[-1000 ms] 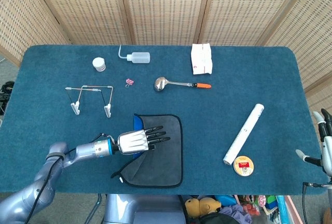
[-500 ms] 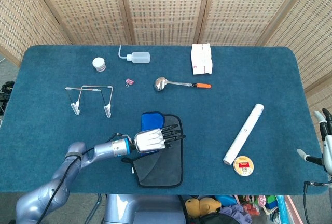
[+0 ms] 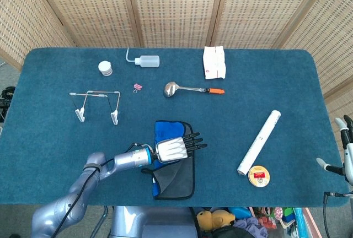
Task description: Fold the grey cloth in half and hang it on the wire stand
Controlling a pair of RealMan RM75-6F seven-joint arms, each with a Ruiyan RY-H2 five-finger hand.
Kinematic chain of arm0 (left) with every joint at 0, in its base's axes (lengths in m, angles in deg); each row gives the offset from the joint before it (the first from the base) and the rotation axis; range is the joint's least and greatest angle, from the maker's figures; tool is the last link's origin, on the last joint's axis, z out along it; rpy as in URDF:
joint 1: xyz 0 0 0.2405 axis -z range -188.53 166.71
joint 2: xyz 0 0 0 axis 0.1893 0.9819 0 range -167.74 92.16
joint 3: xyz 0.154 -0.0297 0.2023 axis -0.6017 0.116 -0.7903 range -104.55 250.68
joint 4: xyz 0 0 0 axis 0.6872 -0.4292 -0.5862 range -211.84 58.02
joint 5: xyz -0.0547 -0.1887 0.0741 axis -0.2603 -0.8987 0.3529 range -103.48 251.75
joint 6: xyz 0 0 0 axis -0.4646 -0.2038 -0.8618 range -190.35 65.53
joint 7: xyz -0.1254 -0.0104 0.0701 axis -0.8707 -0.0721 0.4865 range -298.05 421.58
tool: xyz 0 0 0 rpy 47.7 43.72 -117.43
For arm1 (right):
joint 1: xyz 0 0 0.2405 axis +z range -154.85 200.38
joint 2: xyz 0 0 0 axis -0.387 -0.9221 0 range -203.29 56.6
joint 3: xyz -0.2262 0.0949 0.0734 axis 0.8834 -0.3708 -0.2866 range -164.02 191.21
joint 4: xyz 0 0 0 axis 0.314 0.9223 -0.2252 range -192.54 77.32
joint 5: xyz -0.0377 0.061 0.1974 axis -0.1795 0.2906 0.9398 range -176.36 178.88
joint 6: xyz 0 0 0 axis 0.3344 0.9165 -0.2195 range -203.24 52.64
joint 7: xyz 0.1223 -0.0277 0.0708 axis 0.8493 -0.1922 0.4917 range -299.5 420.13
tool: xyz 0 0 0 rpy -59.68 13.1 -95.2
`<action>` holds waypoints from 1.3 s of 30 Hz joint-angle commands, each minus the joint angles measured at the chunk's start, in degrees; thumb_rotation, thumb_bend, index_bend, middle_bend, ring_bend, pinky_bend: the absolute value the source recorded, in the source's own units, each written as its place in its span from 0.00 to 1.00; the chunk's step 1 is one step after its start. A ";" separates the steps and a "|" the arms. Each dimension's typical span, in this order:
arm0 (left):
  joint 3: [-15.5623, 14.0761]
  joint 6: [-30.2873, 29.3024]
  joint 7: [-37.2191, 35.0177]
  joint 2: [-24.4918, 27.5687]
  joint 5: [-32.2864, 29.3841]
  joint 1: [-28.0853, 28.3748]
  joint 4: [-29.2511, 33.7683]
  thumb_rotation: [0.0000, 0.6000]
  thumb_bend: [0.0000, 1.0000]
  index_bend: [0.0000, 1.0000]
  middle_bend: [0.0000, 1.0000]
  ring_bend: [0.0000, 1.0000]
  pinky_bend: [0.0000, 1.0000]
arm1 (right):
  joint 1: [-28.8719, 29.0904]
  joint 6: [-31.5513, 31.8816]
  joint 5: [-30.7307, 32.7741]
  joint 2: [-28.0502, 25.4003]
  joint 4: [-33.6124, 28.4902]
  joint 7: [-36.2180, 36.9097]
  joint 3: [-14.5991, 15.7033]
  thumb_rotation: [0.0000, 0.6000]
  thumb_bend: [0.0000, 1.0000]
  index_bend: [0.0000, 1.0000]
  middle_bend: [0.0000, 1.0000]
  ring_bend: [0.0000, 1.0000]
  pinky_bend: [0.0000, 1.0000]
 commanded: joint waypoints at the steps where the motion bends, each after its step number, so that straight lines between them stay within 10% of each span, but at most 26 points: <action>1: 0.12 0.11 -0.01 -0.22 -0.22 0.13 -0.03 1.00 0.48 0.65 0.00 0.00 0.02 | 0.01 -0.04 0.01 -0.02 0.06 0.08 -0.01 1.00 0.00 0.00 0.00 0.00 0.00; 9: 0.05 0.67 0.70 -0.98 -0.52 0.57 -0.18 1.00 0.47 0.60 0.00 0.00 0.02 | -0.02 -0.06 -0.05 -0.11 0.02 0.28 0.01 1.00 0.00 0.00 0.00 0.00 0.00; 14: 0.77 2.26 1.90 -1.48 -1.57 0.42 0.17 1.00 0.40 0.00 0.00 0.00 0.05 | -0.15 0.21 -0.32 -0.21 -0.15 0.38 0.07 1.00 0.00 0.00 0.00 0.00 0.00; 31: 1.32 -11.18 -3.02 8.52 -2.28 -3.39 7.93 1.00 0.30 0.00 0.00 0.00 0.00 | -0.43 0.98 -1.79 -0.22 -0.92 -0.16 0.69 1.00 0.00 0.00 0.00 0.00 0.00; 39: -2.77 -12.44 -3.14 21.04 -0.05 -6.80 21.79 1.00 0.30 0.25 0.00 0.00 0.00 | -0.81 2.05 -2.96 -0.31 -1.93 -0.84 1.10 1.00 0.00 0.00 0.00 0.00 0.00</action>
